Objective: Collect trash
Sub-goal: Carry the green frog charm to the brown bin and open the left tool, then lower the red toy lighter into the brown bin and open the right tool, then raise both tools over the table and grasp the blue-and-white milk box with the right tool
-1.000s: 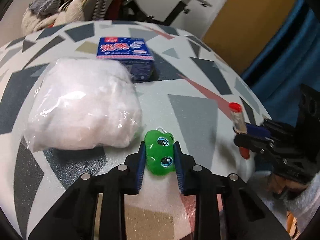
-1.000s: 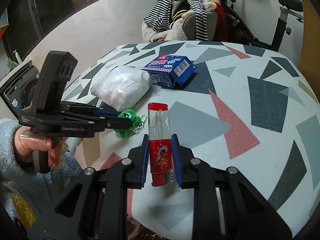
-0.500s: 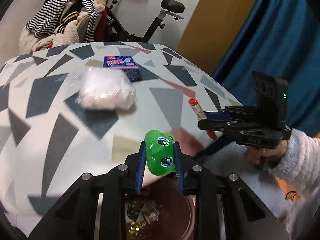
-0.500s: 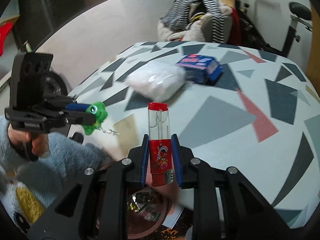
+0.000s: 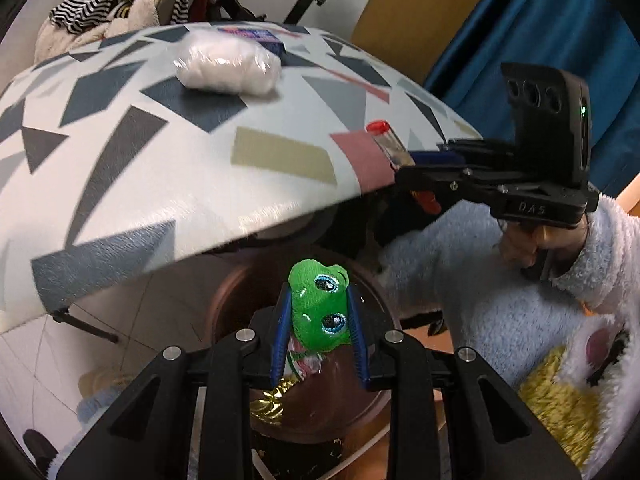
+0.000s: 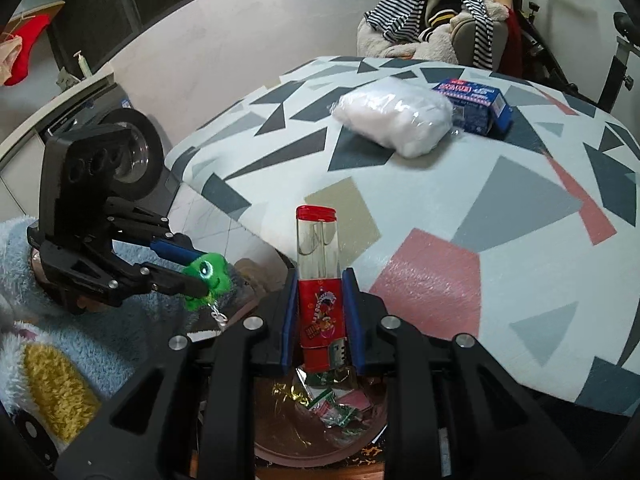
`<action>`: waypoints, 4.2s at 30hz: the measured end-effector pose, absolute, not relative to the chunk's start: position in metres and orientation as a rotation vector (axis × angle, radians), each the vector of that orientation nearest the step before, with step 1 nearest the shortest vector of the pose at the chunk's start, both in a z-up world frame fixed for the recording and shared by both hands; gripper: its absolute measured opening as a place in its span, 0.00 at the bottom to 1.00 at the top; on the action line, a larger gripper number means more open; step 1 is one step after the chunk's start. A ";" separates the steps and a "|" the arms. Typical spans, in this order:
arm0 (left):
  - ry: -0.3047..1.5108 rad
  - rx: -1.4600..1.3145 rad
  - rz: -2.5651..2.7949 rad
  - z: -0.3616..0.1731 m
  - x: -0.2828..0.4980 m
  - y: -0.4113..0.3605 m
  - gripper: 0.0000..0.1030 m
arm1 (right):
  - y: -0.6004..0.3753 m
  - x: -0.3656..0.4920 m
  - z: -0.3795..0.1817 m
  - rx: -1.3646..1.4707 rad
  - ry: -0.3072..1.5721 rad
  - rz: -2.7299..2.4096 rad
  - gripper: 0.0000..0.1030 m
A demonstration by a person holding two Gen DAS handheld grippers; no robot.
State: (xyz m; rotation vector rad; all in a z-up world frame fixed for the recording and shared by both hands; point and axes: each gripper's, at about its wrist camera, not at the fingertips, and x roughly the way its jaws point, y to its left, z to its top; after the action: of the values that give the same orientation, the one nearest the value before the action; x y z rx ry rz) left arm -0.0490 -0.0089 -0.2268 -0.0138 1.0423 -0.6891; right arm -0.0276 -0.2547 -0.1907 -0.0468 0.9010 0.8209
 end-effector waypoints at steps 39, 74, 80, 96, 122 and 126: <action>0.825 0.026 -0.467 -0.188 -0.062 0.026 0.80 | -0.221 -0.036 -0.233 -0.129 1.048 0.892 0.24; 0.792 -0.030 -0.328 -0.194 -0.067 0.054 0.86 | -0.218 -0.040 -0.237 -0.135 0.994 0.826 0.92; 0.791 -0.031 -0.329 -0.194 -0.068 0.054 0.89 | -0.218 -0.037 -0.229 -0.138 0.984 0.841 0.94; 0.789 -0.033 -0.334 -0.187 -0.062 0.055 0.94 | -0.237 -0.031 -0.199 -0.154 0.907 0.786 0.94; 0.766 -0.001 -0.314 -0.140 0.041 0.036 0.94 | -0.279 0.104 -0.162 -0.198 0.862 0.563 0.95; 0.776 -0.026 -0.301 -0.145 0.059 0.038 0.94 | -0.275 0.149 -0.157 -0.125 0.880 0.522 0.95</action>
State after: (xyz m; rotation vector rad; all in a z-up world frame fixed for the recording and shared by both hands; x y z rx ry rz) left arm 0.0590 0.0384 -0.1448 -0.0258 0.7764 -0.3010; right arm 0.1493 -0.2752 -0.1567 -0.1252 0.8803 0.5221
